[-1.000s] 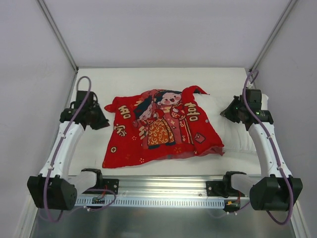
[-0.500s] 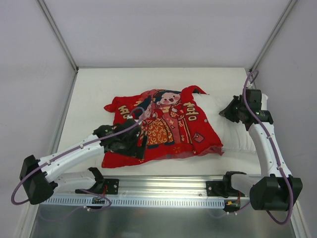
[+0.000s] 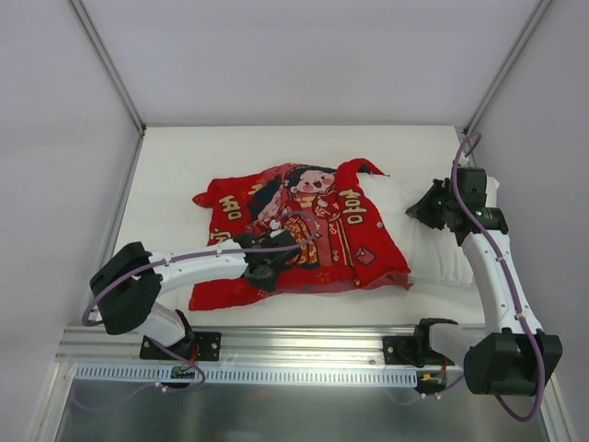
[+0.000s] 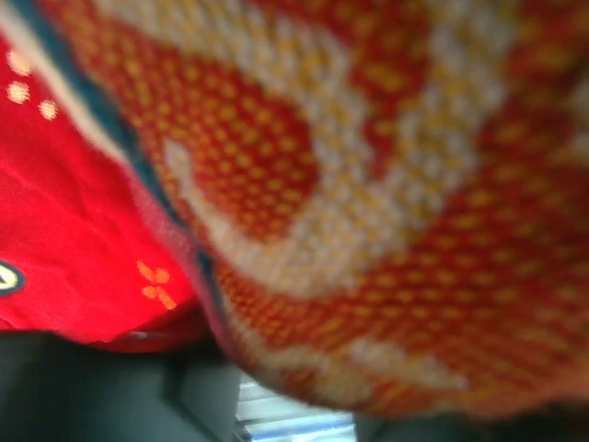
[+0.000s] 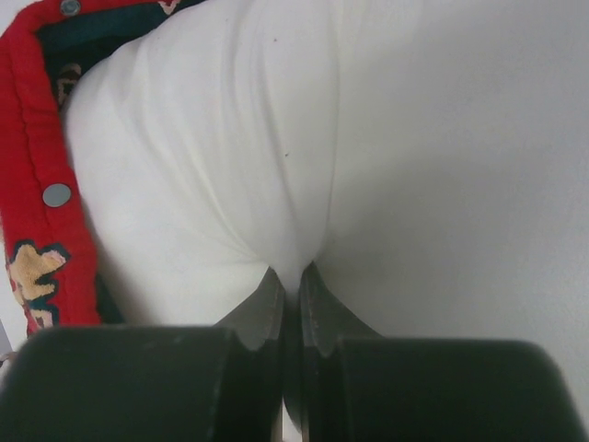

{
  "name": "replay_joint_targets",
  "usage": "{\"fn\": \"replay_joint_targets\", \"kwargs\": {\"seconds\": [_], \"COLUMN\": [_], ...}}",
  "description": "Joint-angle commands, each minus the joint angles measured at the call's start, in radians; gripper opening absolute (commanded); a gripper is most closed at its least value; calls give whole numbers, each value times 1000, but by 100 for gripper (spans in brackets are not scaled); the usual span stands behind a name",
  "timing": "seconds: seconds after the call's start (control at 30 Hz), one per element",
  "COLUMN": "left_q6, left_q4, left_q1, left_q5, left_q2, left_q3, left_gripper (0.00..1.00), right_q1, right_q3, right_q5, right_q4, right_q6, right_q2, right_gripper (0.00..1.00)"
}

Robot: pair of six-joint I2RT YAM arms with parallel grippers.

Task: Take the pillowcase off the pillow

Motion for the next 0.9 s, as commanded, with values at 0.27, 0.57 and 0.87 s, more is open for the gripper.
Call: {"fn": "replay_joint_targets", "kwargs": {"seconds": [0.27, 0.57, 0.87], "left_q6": [-41, 75, 52], "left_q4": [0, -173, -204], "left_q1": [277, 889, 1023], "left_q5": [-22, 204, 273], "left_q2": [-220, -472, -436], "left_q3": [-34, 266, 498], "left_gripper": [0, 0, 0], "right_q1": [-95, -263, -284], "right_q3": [2, 97, 95], "right_q5": [-65, -89, -122], "right_q4": [-9, -81, -62], "right_q6": [18, 37, 37], "right_q2": [-59, -129, -129], "right_gripper": [1, 1, 1]}}
